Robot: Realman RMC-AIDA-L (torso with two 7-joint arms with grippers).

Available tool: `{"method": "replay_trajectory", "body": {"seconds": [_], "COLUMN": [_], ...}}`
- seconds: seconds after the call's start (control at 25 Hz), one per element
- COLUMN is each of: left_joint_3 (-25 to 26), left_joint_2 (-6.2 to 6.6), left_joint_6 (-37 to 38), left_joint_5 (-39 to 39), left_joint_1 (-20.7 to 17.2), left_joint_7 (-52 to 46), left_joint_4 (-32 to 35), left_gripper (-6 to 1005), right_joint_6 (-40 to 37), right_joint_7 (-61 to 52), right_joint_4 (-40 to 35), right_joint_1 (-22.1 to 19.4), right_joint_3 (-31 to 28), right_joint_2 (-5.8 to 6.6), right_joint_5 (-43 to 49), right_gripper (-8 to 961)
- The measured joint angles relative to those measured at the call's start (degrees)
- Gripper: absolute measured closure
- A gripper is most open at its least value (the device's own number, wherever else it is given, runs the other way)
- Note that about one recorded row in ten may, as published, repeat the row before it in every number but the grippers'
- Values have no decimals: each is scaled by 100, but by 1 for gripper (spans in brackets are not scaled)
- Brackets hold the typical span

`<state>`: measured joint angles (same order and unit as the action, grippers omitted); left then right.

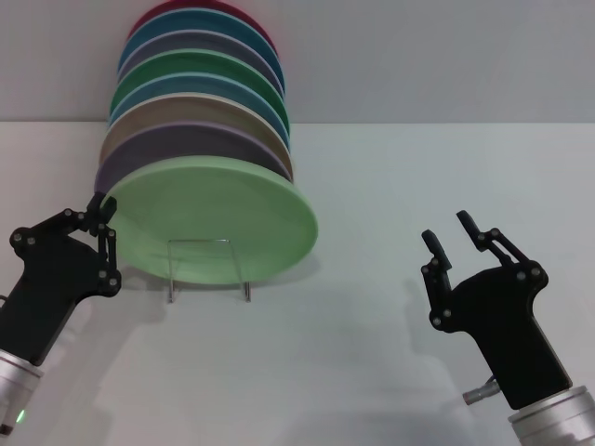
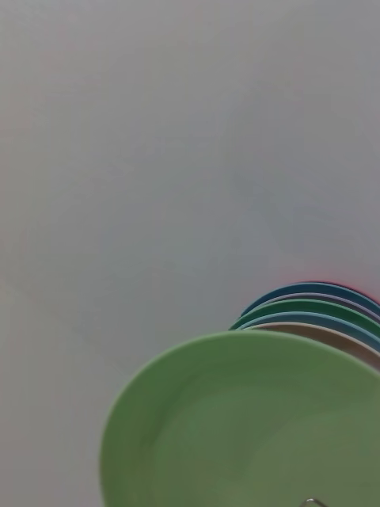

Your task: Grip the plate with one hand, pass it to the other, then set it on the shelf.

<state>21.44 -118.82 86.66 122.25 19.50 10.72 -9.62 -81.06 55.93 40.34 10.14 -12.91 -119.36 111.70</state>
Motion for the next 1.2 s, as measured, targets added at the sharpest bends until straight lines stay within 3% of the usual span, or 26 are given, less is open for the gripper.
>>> {"method": "replay_trajectory", "body": {"seconds": [0.48,0.64,0.8,0.96,1.2], "left_joint_3": [34,31,9,25,299], "left_joint_2": [21,24,24,18,33], "left_joint_6": [-138,159,1045,1289,1196], "left_joint_5": [0,3,1,-8,-48], "left_joint_1": [22,-96,-636,-857,-934], "left_joint_7": [-41,-24,-91,-365,-1573], "left_joint_4": [-4,19,-6,-67,-13], "left_gripper": [884,806,730,654,536], "right_joint_6": [11,215,338,349,323], "right_joint_7": [-4,-52,-439,-1055,-2111], "right_joint_4": [-1,0,-126,-392,-844], "right_joint_1": [51,92,299,524,670], "right_joint_3": [-37,-288,-384,-428,-536], "right_joint_2": [-7,-23,-26,-14,2], "right_joint_5": [0,-40,-489,-914,-1008], "right_gripper": [620,619,593,566,527]}}
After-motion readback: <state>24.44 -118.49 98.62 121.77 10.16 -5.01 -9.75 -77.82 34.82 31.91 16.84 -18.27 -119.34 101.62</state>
